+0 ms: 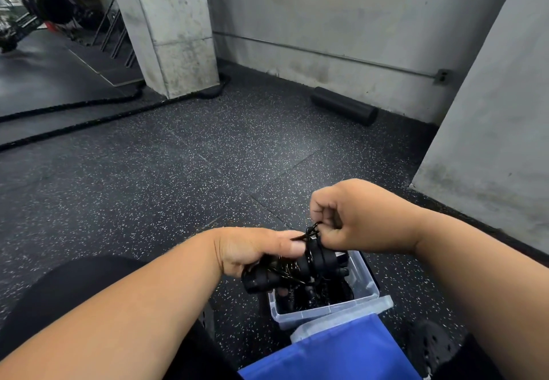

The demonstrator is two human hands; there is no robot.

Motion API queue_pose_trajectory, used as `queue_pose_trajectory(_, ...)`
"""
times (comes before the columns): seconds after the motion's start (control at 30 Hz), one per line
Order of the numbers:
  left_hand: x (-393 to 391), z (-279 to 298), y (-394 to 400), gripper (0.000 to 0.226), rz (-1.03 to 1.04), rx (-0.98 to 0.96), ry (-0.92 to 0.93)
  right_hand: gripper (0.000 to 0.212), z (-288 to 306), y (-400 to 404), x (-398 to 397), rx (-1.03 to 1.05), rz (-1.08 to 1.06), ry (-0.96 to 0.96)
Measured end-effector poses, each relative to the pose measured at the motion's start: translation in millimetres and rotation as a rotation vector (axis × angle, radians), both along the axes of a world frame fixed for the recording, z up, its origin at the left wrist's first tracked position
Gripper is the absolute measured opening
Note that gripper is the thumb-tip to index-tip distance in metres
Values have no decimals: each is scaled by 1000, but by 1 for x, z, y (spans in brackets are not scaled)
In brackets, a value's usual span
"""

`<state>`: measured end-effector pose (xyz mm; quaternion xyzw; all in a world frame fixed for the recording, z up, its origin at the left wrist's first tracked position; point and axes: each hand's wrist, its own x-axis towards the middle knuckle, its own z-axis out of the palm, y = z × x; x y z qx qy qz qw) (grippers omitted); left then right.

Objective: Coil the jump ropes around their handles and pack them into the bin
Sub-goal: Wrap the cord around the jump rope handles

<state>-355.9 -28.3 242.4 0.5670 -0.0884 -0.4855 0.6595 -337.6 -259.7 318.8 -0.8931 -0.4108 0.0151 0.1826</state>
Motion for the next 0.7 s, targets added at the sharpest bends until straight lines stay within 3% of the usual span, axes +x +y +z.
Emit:
queue_pose_trajectory(0.1, -1, 3, -9, 64, 78, 119, -81, 10, -5, 2, -1, -22, 0, 27)
queue_pose_trajectory(0.2, -2, 0, -10, 44, 40, 166, -142, 10, -15, 6, -2, -16, -5, 74)
queue_pose_trajectory(0.4, 3, -6, -11, 39, 121, 35, -105, 12, -14, 3, 3, 110, -80, -52)
queue_pose_trajectory(0.5, 10, -9, -9, 46, 142, -43, -31, 16, -17, -2, 10, 252, -161, -13)
queue_pose_trajectory(0.7, 12, -6, -9, 24, 247, 179, -59, 15, -49, -2, 26, 328, -259, 176)
